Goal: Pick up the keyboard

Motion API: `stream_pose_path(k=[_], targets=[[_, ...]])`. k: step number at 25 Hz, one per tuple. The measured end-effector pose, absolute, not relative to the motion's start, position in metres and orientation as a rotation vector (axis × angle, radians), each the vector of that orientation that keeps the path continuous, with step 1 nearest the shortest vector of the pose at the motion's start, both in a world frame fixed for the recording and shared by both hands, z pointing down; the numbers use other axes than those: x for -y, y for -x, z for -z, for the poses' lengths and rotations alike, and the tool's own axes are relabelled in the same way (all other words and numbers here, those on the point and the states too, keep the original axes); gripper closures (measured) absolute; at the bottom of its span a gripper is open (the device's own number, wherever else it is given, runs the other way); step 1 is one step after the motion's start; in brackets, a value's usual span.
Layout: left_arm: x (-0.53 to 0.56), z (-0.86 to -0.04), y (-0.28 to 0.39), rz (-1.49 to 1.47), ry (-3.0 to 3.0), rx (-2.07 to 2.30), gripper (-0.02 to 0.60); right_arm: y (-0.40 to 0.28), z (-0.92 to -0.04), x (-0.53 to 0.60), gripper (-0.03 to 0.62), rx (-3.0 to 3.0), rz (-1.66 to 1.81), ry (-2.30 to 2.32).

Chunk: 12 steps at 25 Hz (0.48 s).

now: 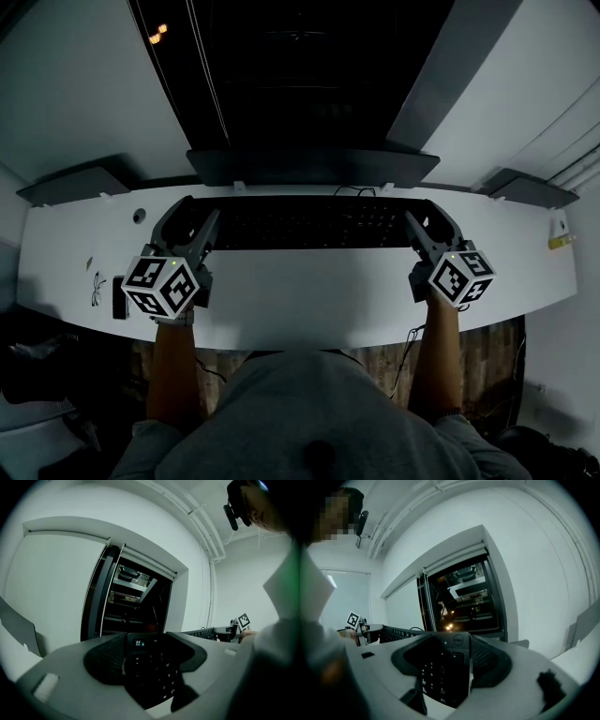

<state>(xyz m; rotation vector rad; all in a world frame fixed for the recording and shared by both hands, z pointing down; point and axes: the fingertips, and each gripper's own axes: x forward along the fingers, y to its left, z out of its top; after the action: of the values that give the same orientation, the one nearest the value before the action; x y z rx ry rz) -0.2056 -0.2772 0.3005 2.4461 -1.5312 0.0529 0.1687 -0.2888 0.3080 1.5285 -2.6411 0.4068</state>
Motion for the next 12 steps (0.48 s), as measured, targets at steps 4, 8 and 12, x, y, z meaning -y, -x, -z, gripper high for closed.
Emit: stream_pose_path(k=[4, 8, 12], targets=[[0.267, -0.285, 0.216, -0.014, -2.463, 1.54, 0.328, -0.159, -0.285, 0.279, 0.338, 2.656, -0.335, -1.546], [0.268, -0.265, 0.212, 0.015, -2.475, 1.546, 0.327, -0.162, -0.26, 0.279, 0.339, 2.668, -0.281, -1.557], [0.263, -0.25, 0.215, 0.045, -2.506, 1.557, 0.327, -0.159, -0.244, 0.271, 0.339, 2.686, -0.226, -1.578]])
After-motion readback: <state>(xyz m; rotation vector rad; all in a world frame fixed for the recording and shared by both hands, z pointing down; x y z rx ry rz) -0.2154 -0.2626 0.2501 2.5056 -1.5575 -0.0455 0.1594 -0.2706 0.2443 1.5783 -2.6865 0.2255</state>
